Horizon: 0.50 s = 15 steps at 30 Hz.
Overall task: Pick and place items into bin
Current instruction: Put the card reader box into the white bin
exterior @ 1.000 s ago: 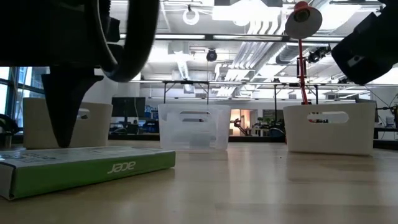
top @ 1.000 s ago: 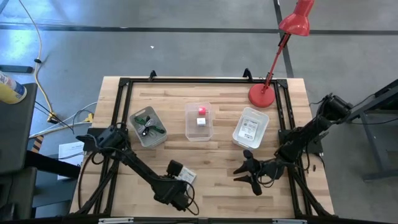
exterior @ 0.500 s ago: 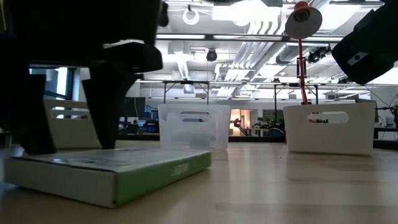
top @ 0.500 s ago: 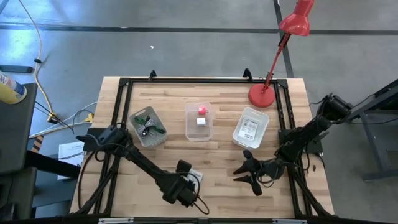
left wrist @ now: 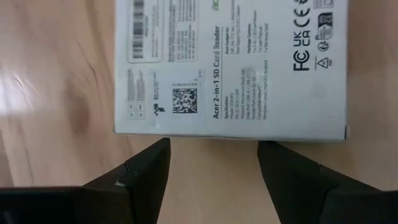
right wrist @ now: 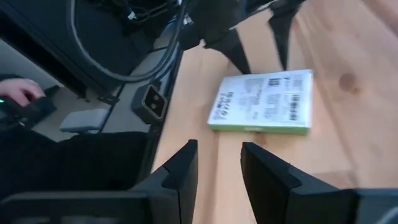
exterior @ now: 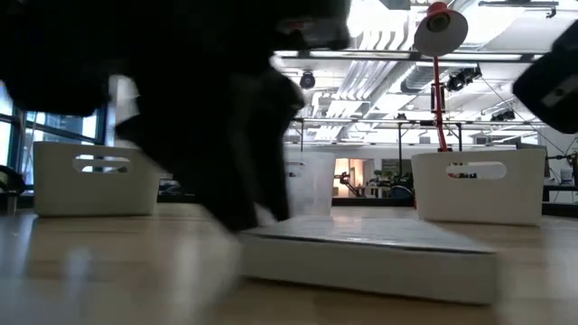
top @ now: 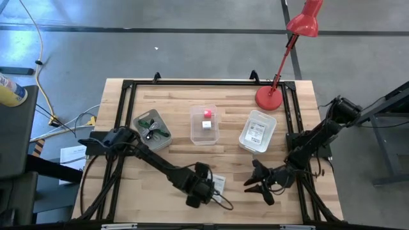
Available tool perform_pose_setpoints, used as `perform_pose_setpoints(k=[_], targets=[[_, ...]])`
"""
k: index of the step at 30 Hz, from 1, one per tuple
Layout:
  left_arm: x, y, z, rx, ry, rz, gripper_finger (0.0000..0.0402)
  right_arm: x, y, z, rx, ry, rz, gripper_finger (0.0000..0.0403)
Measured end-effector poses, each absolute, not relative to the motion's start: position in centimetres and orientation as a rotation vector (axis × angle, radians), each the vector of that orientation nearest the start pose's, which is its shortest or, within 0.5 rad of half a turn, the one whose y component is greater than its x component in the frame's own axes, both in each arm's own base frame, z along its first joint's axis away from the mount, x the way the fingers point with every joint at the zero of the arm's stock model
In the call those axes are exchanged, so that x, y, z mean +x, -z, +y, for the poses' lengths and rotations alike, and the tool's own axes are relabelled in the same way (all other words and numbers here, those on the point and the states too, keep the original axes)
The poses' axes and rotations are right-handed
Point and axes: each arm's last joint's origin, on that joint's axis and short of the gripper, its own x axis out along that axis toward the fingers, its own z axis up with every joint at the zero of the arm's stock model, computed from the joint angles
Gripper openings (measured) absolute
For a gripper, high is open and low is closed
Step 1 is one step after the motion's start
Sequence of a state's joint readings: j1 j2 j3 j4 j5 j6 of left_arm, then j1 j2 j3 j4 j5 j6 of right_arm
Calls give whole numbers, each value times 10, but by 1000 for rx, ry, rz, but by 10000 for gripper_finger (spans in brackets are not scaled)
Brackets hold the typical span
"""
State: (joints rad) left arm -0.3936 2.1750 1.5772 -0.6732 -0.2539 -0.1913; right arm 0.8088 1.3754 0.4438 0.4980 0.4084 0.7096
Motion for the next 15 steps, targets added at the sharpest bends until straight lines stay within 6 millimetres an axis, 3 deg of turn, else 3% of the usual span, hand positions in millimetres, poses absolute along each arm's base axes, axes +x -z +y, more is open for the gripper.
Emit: perform_pose_setpoints(k=[9,15], targets=[[425,-146,-144,166,-21,1066,232,164,-157,182,553,-171,514,112],[415,-142,-143,170,0,1176,232,156,-155,187,584,-141,514,112]])
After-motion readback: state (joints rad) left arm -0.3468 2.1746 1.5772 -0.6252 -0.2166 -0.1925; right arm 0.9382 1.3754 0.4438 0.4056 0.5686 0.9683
